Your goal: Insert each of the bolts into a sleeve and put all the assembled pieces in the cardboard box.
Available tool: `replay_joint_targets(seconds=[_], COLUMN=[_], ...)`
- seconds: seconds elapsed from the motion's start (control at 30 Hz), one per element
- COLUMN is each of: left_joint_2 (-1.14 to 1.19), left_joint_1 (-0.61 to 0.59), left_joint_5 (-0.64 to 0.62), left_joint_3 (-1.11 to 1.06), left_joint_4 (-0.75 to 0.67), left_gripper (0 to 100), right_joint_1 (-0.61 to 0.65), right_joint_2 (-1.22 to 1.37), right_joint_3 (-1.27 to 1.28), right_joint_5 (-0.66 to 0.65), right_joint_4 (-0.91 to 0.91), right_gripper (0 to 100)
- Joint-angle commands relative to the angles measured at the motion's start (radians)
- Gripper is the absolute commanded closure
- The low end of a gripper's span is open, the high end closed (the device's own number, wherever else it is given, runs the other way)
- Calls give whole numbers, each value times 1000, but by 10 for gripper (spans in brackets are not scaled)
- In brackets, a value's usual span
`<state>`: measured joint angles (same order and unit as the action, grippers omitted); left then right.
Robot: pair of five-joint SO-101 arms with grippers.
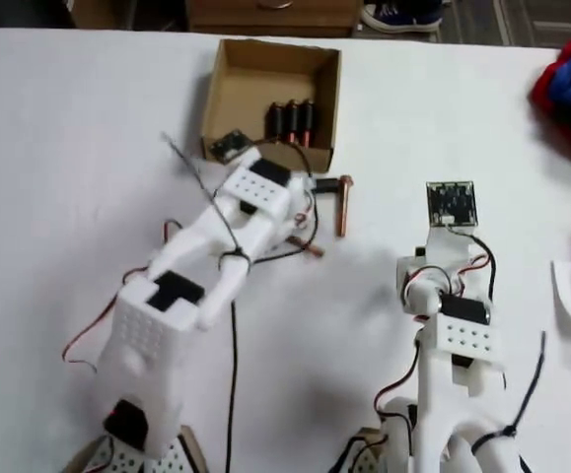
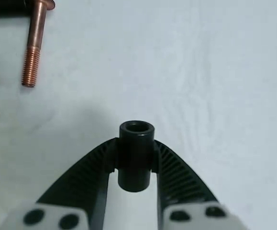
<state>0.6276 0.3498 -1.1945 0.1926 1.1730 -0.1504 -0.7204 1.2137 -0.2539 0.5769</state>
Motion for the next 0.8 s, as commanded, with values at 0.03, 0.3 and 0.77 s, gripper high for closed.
replay_joint_targets(seconds=[0.03,0.3,0.77], left_joint_2=[9,11,17], left_joint_1=[-25,-26,-38], left_joint_5=[-2,52,578], left_joint_3=[22,22,272], left_joint_4=[-9,14,437], left_gripper=[779,971,974], right_joint_1=[-7,-7,-7], right_joint_2=[-35,-38,-41], right_joint_3=[-6,-6,-6], right_joint_5=[8,8,8], right_joint_4=[-16,-16,-16], right_gripper=[975,975,975])
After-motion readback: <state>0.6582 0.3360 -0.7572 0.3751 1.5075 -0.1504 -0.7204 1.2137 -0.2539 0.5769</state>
